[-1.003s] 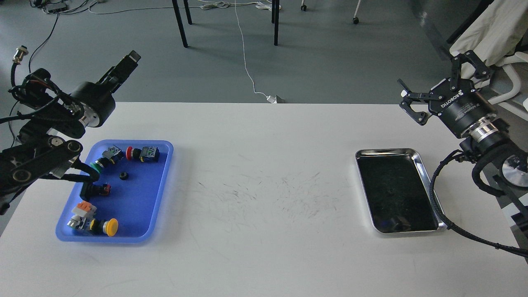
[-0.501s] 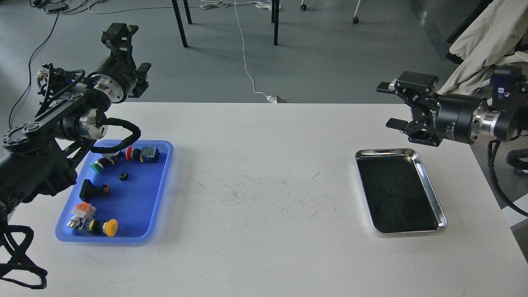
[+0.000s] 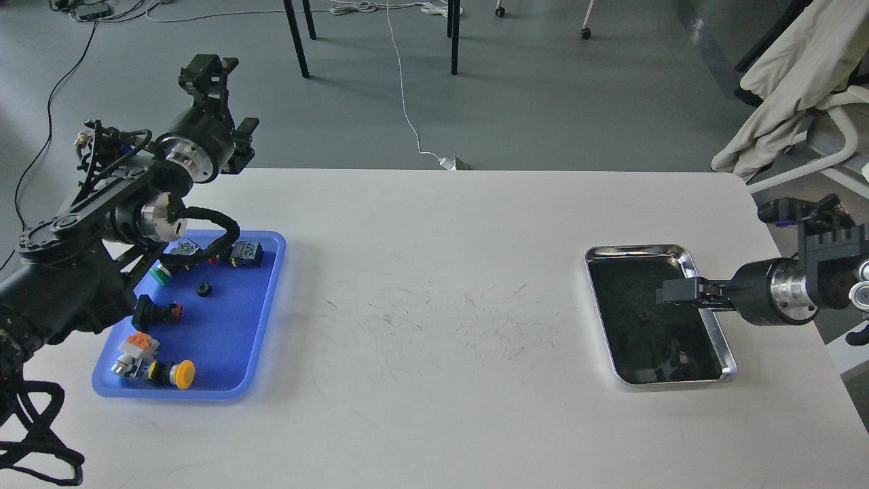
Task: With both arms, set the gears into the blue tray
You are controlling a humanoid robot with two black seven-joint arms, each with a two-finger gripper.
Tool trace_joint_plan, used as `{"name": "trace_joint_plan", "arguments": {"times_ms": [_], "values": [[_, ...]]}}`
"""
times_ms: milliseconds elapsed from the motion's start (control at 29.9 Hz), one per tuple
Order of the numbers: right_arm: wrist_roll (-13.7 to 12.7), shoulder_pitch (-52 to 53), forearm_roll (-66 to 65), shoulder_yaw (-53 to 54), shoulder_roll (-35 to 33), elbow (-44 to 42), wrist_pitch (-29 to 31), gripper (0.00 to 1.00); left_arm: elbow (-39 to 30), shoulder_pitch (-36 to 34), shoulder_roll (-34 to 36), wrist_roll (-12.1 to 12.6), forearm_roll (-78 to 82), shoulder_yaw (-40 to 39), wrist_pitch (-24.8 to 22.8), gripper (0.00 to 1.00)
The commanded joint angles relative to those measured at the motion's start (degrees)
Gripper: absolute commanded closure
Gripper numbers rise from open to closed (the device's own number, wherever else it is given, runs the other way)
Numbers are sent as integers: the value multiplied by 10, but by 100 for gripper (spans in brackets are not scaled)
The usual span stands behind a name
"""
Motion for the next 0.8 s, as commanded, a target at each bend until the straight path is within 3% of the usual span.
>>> {"name": "trace_joint_plan", "arguments": {"times_ms": [0,401,702,769], "values": [[0,-17,0,-2,41,-42,0,4,-3,6,2,-1,1,0,-1,2],[11,-12,1,-28,89,-73,4,12,-3,7,2,0,1,0,0,2],[19,-3,-1,-45,101,-85,6,57,-4,10,2,0,2,0,0,2],[20,5,0,-55,101,-85,7,62,-4,9,2,0,2,0,0,2]]}}
